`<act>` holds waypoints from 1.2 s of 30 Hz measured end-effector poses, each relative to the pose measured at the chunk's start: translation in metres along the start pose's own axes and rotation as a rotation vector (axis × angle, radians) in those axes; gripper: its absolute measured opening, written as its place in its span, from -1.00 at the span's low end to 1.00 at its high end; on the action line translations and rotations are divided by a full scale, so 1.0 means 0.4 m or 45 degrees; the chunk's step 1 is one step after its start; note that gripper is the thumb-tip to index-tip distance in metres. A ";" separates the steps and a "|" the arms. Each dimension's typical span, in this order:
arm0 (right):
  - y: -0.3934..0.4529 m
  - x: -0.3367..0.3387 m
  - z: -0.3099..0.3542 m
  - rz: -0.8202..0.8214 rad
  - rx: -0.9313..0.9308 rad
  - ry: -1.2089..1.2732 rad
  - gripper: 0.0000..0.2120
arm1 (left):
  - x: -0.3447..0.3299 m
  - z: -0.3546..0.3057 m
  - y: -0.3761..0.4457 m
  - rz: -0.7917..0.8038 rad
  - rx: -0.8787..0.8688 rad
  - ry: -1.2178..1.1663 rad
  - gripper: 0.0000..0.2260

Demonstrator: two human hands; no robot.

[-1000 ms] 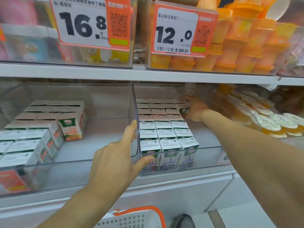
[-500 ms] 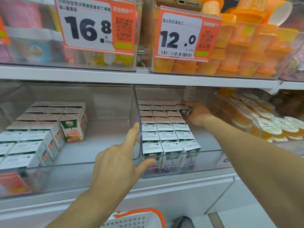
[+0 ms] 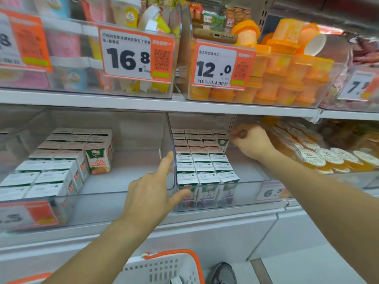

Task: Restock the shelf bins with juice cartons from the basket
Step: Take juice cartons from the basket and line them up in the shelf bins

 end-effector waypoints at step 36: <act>-1.160 -0.924 0.015 1.263 -0.071 -0.342 -0.39 | -0.451 0.719 -1.022 0.880 1.239 -0.323 -0.42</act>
Point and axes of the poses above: each hand's wrist, its own y-axis towards the middle knuckle, its own x-axis out of the back of the hand, z = x × y, the point moved 9 cm from there along y, towards the middle knuckle, and after that the axes turned 14 degrees about -y, right-handed, at the moved point
